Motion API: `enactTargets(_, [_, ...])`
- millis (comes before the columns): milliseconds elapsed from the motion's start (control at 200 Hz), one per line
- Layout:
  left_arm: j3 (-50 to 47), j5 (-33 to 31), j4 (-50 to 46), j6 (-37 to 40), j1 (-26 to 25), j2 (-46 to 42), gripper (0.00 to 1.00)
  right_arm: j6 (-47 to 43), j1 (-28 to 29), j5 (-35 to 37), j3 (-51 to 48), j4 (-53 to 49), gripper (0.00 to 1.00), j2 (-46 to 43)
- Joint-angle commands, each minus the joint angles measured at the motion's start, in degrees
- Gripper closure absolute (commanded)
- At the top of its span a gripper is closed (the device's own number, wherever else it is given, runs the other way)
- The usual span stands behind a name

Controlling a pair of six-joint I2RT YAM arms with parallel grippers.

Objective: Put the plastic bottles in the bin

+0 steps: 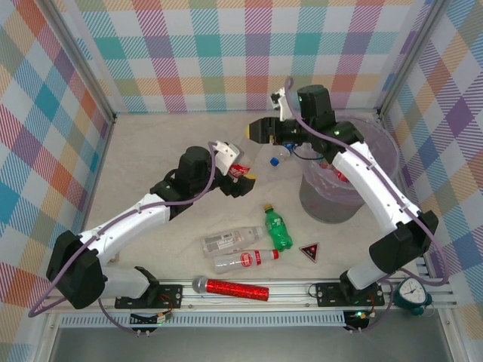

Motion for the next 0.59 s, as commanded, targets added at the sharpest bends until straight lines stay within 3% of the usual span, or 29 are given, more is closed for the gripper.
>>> enactTargets(0, [0.46, 2.14, -5.96, 0.77, -0.35, -4.02, 0.07, -5.18, -0.89, 2.76, 7.01, -3.65, 0.49, 0.74])
enactTargets(225, [-3.19, 0.6, -12.74, 0.13, -0.65, -9.26, 0.09, -8.75, -7.04, 3.85, 21.54, -11.06, 0.49, 2.76])
enactTargets(420, [-6.46, -0.15, -11.73, -1.49, -1.02, -10.07, 0.09, -9.34, -14.48, 4.39, 32.58, -17.46, 0.51, 1.46])
enactTargets(590, [-5.51, -3.24, -14.42, -0.24, -2.04, -8.47, 0.1, -11.33, -22.28, 7.18, 35.24, -22.74, 0.52, -2.84])
